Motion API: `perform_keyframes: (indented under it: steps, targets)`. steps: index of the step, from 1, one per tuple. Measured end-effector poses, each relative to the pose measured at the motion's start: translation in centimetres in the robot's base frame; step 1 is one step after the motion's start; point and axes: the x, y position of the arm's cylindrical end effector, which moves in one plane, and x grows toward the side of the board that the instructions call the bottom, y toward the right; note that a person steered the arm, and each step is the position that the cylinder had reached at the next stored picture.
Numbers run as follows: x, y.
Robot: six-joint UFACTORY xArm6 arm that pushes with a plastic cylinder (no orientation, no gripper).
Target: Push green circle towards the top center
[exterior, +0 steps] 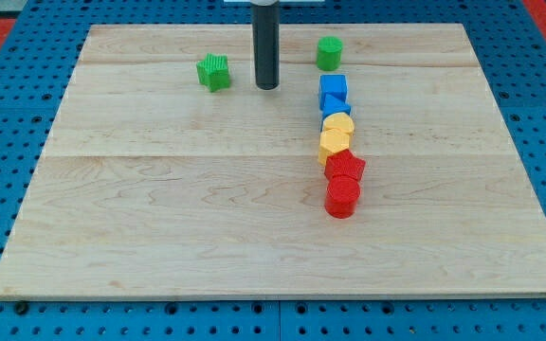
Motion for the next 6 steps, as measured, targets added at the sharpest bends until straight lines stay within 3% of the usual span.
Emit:
perform_keyframes:
  steps: [1,3,4,5,6]
  targets:
    - [-2.1,1.6]
    - [-2.5,8.6]
    - [-5.8,11.0]
    - [-7.4,6.6]
    - [-6.6,10.9]
